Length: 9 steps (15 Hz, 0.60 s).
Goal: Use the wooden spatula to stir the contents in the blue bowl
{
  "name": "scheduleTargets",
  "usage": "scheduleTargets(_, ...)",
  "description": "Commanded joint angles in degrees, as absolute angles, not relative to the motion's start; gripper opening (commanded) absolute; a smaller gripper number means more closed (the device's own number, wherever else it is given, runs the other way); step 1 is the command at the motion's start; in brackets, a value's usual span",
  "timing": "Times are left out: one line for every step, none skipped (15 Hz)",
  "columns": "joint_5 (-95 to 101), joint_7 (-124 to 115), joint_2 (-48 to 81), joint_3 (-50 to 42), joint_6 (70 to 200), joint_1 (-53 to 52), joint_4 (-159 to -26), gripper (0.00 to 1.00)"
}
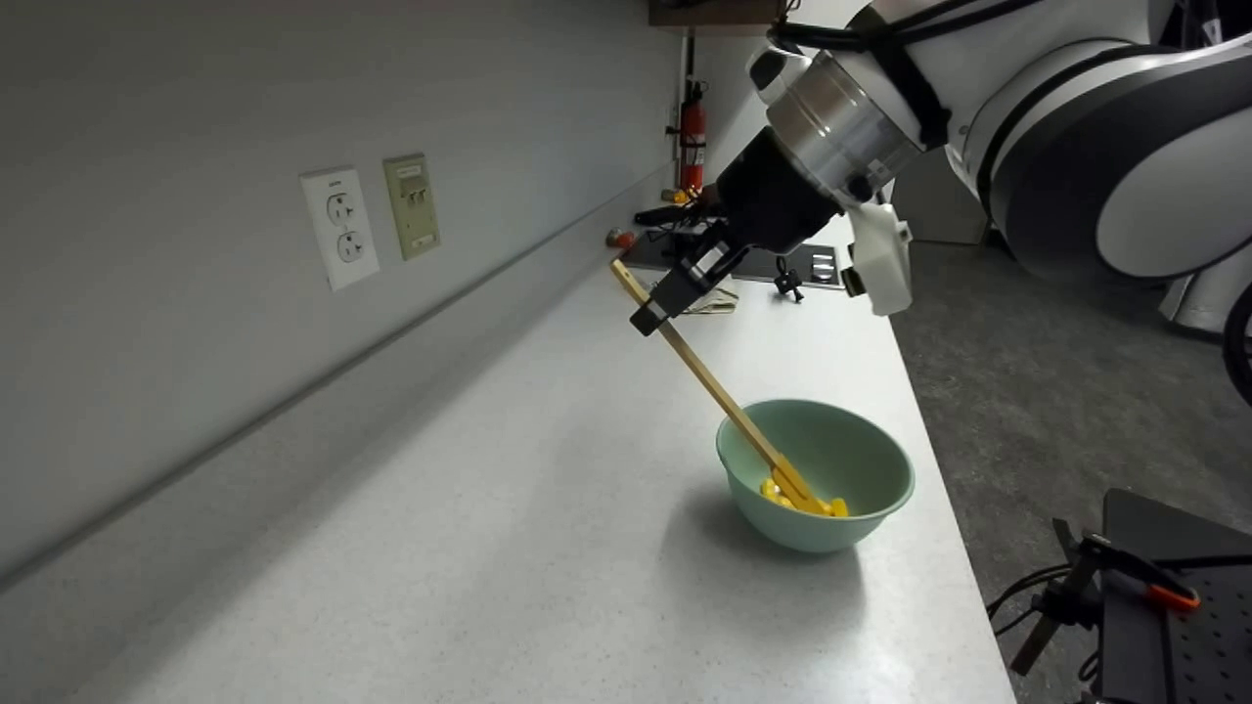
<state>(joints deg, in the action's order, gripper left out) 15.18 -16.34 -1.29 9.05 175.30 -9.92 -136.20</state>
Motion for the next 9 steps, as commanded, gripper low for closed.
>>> scheduleTargets(19.3, -19.5, -1.6, 8.6, 176.3, -8.8, -136.0, 0.04)
scheduleTargets(20.4, -20.5, -1.6, 8.4, 176.7, -8.5, -136.0, 0.04)
scheduleTargets(21.7, -22.0, -1.6, 8.3, 176.9, -8.2, -135.9, 0.04)
scheduleTargets(23.1, -24.0, -1.8, 8.1, 176.8, -8.0, -135.7, 0.04)
scheduleTargets(24.2, -25.8, -1.8, 8.1, 176.7, -7.8, -135.6, 0.04)
scheduleTargets(25.8, -27.8, -1.8, 8.0, 176.7, -7.4, -135.4, 0.04)
scheduleTargets(27.6, -30.1, -1.9, 7.9, 176.8, -7.1, -135.2, 0.04)
scheduleTargets(29.3, -32.0, -1.8, 7.9, 176.8, -6.9, -134.9, 0.04)
scheduleTargets(31.3, -34.4, -1.8, 7.8, 177.0, -6.5, -134.6, 0.04)
